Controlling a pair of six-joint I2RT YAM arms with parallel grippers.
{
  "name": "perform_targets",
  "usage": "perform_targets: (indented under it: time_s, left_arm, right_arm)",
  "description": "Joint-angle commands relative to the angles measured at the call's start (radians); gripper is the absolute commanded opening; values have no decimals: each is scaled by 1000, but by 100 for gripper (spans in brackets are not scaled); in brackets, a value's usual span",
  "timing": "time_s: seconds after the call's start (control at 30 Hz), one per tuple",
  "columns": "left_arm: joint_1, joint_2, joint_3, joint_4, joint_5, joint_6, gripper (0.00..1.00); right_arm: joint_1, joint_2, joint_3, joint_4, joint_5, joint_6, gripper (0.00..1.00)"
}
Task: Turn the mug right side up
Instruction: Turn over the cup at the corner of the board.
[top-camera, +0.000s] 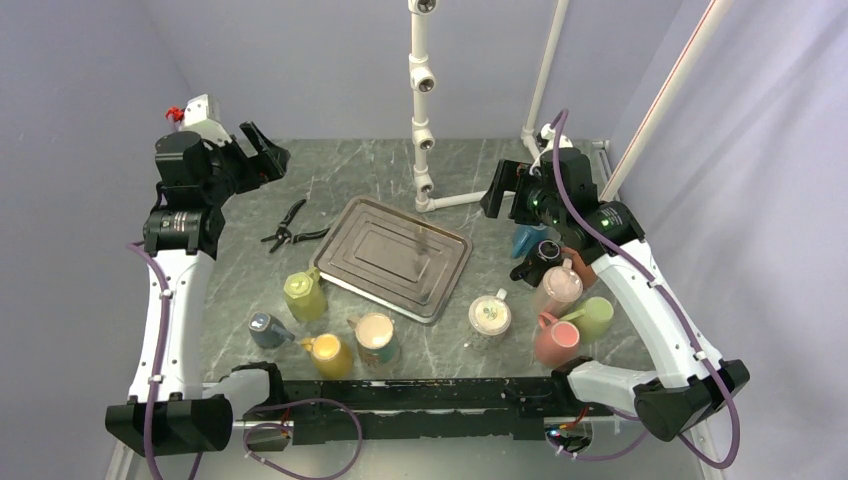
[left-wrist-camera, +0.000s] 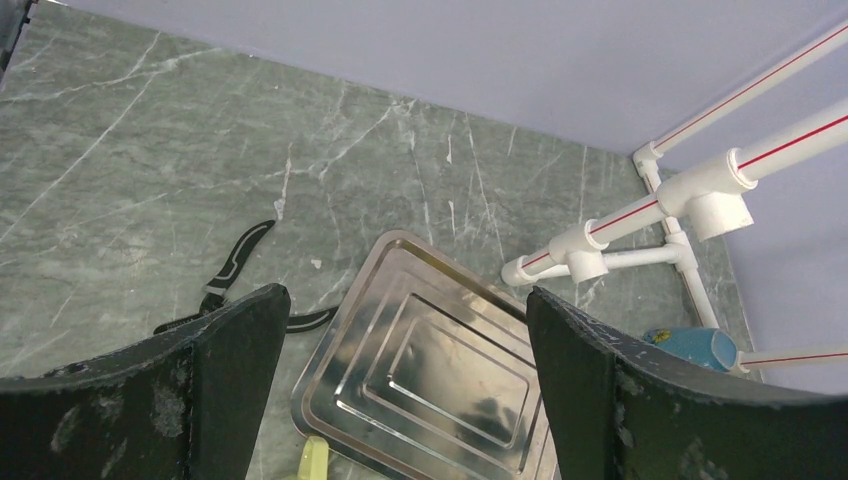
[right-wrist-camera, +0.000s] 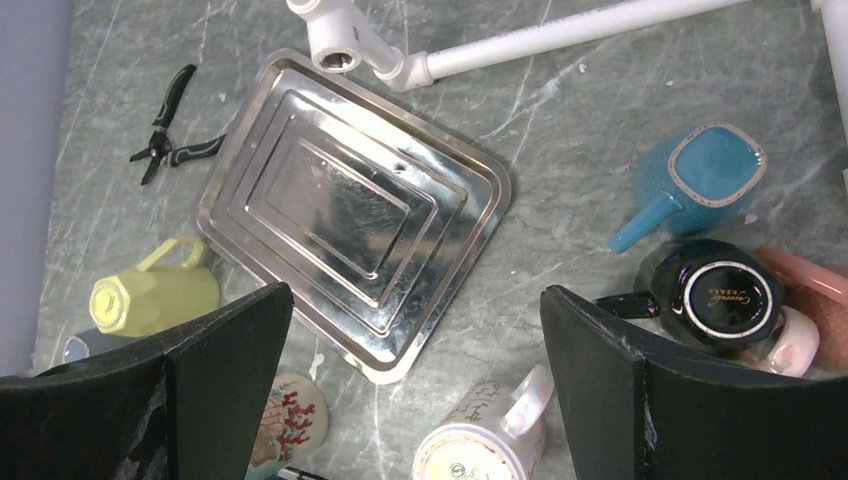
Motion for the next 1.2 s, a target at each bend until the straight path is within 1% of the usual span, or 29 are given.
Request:
perform_targets:
  time_s: [0.0,0.07,0.1,0.2,0.27,0.37,0.43,0.5,0.63,0.73,0.8,0.9,0.97,1.03,1.07,1.17]
  left_arm:
    - [5,-30,-8,17,19,0,94]
    - [5,-33,-8,13,23,-3,94]
    - [5,-34,-8,9,26,-4,94]
    - [6,-36,-10,-15,32,-2,94]
    - [5,-41,-16,-23,37,3,94]
    - [6,-52,-26,-28,57,9,94]
    - [5,-56,-32,-31,67,8,94]
    - [6,-60,-45,-32,72,4,94]
    - [6,-66,-66,-31,87,8,94]
    - [5,-76,-92,-17,134,22,94]
    - [5,-78,-108,-6,181,25,94]
    - [6,-77,-125,6,242,26,94]
    - [4,-74,-131,3,249,21,94]
    - [4,-71,-137,-1,251,25,94]
    - [3,-70,-138,-5,247,29,94]
    - [3,-73,-140,-20,231,40,94]
  right_arm:
    - [3,-7,9,-5,-99,-63,100]
    - [16,-6,0,-3,-242,-147,100]
    - [36,-13,-12,5,-262,-155,100]
    - [113,-41,-51,28,-240,-150,100]
    - [166,-30,-48,-17,-201,-147,100]
    - [239,22,-19,-141,-86,-127,100]
    - [275,60,-7,-232,2,-87,100]
    - [298,92,2,-313,59,-35,99]
    - [326,111,-32,-408,143,84,98]
    - [323,115,-55,-435,217,188,97]
    - [312,149,-42,-467,290,263,96]
    - [249,210,-31,-511,362,352,93]
    - [188,234,-35,-516,386,402,90]
    - [132,238,-46,-492,400,445,83]
    - [114,236,-54,-477,412,478,78]
    - [85,247,-64,-433,433,565,72]
